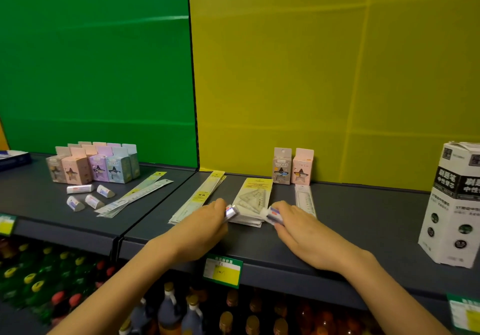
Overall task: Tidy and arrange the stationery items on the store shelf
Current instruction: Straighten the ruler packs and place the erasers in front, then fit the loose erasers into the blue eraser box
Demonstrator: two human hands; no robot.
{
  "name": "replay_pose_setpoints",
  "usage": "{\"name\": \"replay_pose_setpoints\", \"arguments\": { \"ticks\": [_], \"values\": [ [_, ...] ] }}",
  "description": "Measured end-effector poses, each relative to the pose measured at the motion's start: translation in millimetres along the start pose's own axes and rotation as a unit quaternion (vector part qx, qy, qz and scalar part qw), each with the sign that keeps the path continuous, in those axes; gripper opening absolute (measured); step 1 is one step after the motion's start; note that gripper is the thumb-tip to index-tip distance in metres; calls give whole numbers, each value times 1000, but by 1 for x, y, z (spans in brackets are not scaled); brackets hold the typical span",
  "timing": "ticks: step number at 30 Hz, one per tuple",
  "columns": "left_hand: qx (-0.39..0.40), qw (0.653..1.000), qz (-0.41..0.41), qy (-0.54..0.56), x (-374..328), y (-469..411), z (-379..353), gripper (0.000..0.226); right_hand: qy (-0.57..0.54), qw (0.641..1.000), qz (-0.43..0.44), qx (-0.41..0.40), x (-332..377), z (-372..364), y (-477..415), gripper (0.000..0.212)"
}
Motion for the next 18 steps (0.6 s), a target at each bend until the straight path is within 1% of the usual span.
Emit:
{"name": "replay_pose_setpoints", "arguments": {
  "ticks": [2,4,6,8,9,12,16,18],
  "values": [
    [-69,994,57,57,22,25,14,11,-28,998,57,12,20,6,-11,30],
    [-115,985,63,113,35,31,25,12,-34,997,63,-5,23,12,-14,33],
    [-146,974,73,159,49,42,34,12,-40,997,67,-21,28,14,-17,30],
    [-170,962,91,192,64,62,41,11,-54,995,73,-29,39,15,-26,20],
    [-176,958,103,203,76,73,43,10,-59,995,78,-33,49,15,-31,18],
    [-193,941,159,227,121,111,47,23,-71,991,111,-39,87,5,-51,30],
    [-199,920,204,268,180,165,48,14,-70,986,148,-23,144,-11,-78,32],
    [-200,911,222,283,207,195,49,14,-80,983,167,-11,178,-22,-91,33]
  ]
}}
Point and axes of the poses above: each hand's wrist, its own y-axis away from the middle knuckle, its own z-axis out of the back of the hand, x = y × z, the point moved 7 cm from there along -y, towards the middle knuckle, and after that the axes turned 7 degrees about x, right-handed, at the moved point
